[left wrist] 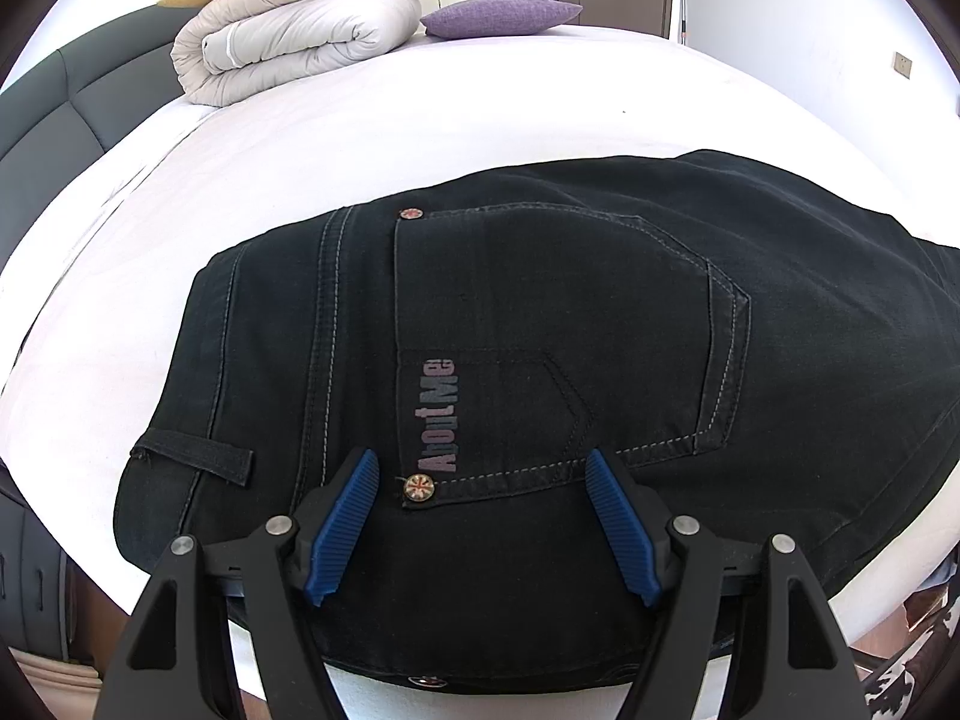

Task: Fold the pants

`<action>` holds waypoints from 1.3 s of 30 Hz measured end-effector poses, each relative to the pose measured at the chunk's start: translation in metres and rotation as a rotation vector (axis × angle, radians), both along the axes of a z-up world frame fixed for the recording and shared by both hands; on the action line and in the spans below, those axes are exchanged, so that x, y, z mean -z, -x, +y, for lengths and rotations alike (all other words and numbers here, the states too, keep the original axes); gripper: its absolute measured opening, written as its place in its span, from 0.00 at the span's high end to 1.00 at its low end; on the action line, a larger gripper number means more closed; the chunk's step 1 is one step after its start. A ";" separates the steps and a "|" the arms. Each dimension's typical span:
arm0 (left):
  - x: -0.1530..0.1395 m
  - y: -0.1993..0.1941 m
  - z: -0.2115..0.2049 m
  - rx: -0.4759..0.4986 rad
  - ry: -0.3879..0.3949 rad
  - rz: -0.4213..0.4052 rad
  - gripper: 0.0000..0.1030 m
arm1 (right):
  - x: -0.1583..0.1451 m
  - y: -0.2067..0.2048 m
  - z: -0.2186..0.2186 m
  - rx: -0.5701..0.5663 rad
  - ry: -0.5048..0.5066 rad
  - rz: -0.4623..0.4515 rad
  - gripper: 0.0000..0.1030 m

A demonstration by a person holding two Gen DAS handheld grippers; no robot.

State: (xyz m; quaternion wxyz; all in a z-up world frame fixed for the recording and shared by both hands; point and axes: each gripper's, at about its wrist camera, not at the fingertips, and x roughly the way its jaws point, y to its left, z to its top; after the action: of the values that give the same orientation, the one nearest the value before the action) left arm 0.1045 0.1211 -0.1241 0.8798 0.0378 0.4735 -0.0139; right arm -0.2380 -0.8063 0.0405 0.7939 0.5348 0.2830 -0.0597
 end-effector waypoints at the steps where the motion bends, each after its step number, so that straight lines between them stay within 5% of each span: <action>1: 0.000 0.000 -0.001 -0.001 -0.002 -0.001 0.28 | -0.003 -0.011 0.023 -0.070 -0.020 -0.017 0.30; 6: -0.001 0.001 -0.005 0.001 -0.006 -0.004 0.28 | 0.007 -0.082 0.166 -0.494 -0.138 0.019 0.30; 8: -0.002 0.002 -0.006 0.002 -0.004 -0.005 0.28 | 0.018 -0.097 0.203 -0.568 -0.162 0.070 0.32; 15: -0.002 0.001 -0.007 0.002 -0.003 -0.007 0.28 | 0.073 -0.108 0.245 -0.593 -0.243 0.161 0.32; 27: -0.002 0.002 -0.007 0.002 -0.003 -0.008 0.28 | 0.114 -0.145 0.310 -0.624 -0.317 0.201 0.45; 32: -0.002 0.002 -0.007 0.002 -0.002 -0.008 0.28 | 0.136 -0.142 0.308 -0.586 -0.343 0.233 0.95; 39: -0.001 0.002 -0.007 0.005 0.001 -0.008 0.27 | 0.143 -0.131 0.317 -0.615 -0.277 0.229 0.98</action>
State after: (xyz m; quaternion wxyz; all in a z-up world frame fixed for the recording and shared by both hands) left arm 0.1026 0.1144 -0.1226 0.8816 0.0388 0.4701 -0.0163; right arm -0.1069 -0.4889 -0.1024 0.6577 0.5171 0.5233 0.1618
